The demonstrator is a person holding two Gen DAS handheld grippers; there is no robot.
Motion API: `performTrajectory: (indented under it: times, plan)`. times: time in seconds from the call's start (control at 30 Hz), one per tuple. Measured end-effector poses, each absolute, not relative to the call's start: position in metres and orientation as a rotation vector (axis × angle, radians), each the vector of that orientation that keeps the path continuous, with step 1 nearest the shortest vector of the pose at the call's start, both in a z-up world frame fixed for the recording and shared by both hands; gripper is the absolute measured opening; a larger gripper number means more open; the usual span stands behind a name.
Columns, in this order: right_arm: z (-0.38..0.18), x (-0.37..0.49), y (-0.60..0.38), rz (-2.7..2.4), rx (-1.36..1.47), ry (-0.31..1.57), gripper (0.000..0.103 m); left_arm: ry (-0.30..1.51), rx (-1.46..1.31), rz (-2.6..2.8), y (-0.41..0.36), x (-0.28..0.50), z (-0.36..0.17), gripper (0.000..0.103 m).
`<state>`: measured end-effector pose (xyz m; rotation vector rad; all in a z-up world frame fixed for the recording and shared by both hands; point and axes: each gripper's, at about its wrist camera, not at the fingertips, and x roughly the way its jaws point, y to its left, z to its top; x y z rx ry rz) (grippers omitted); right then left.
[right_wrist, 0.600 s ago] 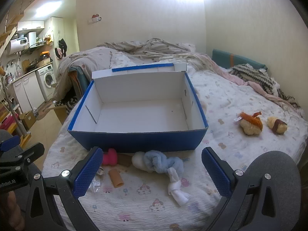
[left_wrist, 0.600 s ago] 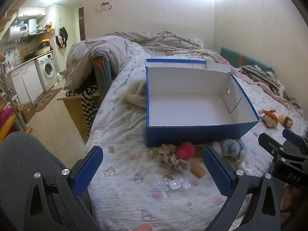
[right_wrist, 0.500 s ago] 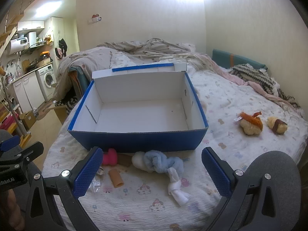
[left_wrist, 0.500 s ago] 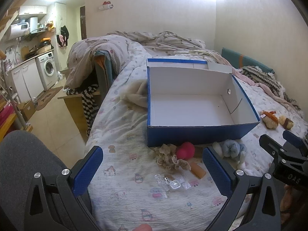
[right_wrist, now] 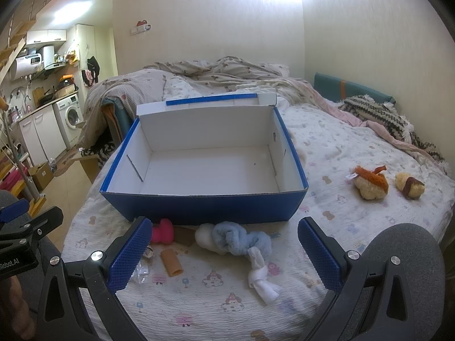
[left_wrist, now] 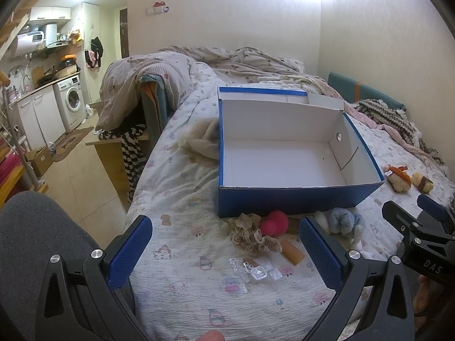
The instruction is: Organize soft objects
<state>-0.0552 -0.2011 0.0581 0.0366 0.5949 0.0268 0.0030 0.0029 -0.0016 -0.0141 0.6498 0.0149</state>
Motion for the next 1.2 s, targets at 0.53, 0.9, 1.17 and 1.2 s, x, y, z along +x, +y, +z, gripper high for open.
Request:
performTrajectory:
  times: [0.53,0.9,1.17,1.2]
  plan:
    - [0.0561,-0.0524,-0.198,0.022,0.043,0.609,0.103,0.647,-0.004,0.019,0.0003,0.0008,-0.0002,0.103]
    - [0.0559,-0.0525,-0.1988,0.016,0.041,0.606,0.103,0.645,-0.003,0.019,0.0009,0.0,-0.0002,0.103]
    - [0.0559,-0.0525,-0.1985,0.015,0.041,0.606,0.103,0.649,-0.004,0.021,0.0011,0.0,-0.0008,0.103]
    - [0.056,-0.0526,-0.1985,0.015,0.041,0.605,0.103,0.648,-0.005,0.021,0.0011,-0.0002,-0.0007,0.103]
